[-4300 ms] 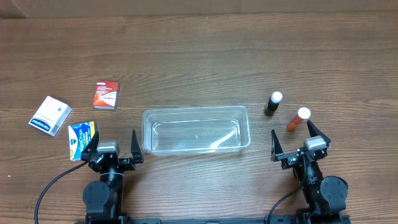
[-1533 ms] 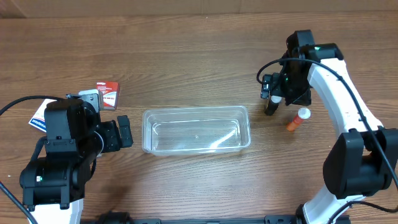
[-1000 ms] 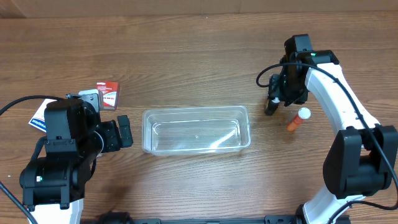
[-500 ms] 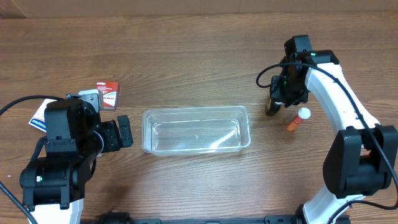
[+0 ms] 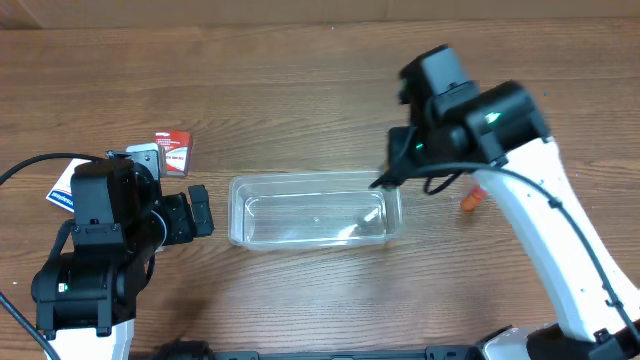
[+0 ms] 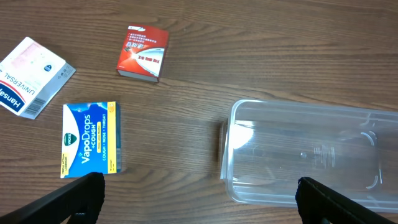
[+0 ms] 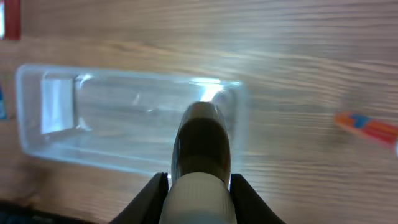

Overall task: Pack container
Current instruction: 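Carry the dark bottle into the container's right end and release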

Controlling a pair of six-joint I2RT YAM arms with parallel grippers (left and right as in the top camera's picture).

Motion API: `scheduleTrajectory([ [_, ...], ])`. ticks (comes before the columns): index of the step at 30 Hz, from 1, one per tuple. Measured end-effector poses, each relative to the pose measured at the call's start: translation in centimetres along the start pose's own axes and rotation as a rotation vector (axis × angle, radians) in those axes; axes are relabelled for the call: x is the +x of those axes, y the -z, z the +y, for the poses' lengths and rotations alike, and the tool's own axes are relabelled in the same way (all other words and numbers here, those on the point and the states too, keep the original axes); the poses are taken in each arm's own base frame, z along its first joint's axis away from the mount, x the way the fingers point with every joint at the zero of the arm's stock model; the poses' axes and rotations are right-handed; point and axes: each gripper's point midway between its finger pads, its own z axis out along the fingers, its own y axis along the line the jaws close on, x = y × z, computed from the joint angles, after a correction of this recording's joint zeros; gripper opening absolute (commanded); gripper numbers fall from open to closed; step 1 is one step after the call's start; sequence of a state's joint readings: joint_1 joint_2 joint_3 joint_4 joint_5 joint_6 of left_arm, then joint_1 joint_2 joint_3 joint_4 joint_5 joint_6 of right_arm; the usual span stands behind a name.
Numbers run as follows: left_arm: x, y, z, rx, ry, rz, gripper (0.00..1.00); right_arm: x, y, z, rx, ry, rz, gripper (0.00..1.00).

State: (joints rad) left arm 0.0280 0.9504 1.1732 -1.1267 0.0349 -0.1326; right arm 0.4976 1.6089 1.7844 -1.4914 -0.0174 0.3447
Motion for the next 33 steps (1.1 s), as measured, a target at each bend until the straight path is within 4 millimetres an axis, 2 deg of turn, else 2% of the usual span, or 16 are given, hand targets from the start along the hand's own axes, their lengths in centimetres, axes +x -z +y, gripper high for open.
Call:
scheduleTrajectory([
  [1, 0.0, 0.0, 0.0, 0.0, 0.0, -0.001, 1.0, 0.3, -0.9, 1.4, -0.012, 0.018, -0.007, 0.04],
  [3, 0.0, 0.0, 0.0, 0.0, 0.0, 0.001, 1.0, 0.7, -3.0, 2.3, -0.006, 0.0, -0.01, 0.04],
  [5, 0.0, 0.0, 0.0, 0.0, 0.0, 0.002, 1.0, 1.1, -5.4, 1.9, 0.017, -0.045, -0.002, 0.04],
  [7, -0.1, 0.0, 0.0, 0.001, 0.0, -0.002, 1.0, 2.1, -8.7, 0.7, 0.047, -0.091, 0.019, 0.04],
  [12, 0.0, 0.0, 0.0, 0.0, 0.0, -0.001, 1.0, 3.2, -12.2, -0.9, 0.1, -0.111, 0.021, 0.06],
  [15, 0.0, 0.0, 0.0, 0.001, 0.0, -0.001, 1.0, 2.6, -12.9, -1.7, 0.135, -0.103, -0.021, 0.14],
  [19, 0.1, 0.0, 0.0, 0.0, 0.0, 0.003, 1.0, 1.7, -13.7, -1.7, 0.147, -0.074, -0.046, 0.15],
  [21, 0.2, 0.0, 0.0, -0.001, 0.0, 0.007, 1.0, 2.1, -15.3, -2.1, 0.178, -0.063, -0.007, 0.16],
  [22, 0.2, 0.0, 0.0, -0.001, 0.0, 0.008, 1.0, 2.0, -15.6, -2.2, 0.184, -0.059, -0.01, 0.24],
  [23, 0.2, 0.0, 0.0, 0.0, 0.0, 0.009, 1.0, 1.9, -15.6, -2.2, 0.186, -0.058, -0.013, 0.4],
  [25, 0.2, 0.0, 0.0, 0.0, 0.0, 0.009, 1.0, 1.8, -15.6, -2.2, 0.185, -0.049, -0.013, 0.57],
  [28, 0.2, 0.0, 0.0, 0.002, 0.0, 0.01, 1.0, 2.0, -16.0, -2.2, 0.187, -0.05, -0.003, 0.67],
  [33, 0.2, 0.0, 0.0, 0.002, 0.0, 0.01, 1.0, 2.0, -16.0, -2.2, 0.186, -0.043, -0.002, 0.67],
])
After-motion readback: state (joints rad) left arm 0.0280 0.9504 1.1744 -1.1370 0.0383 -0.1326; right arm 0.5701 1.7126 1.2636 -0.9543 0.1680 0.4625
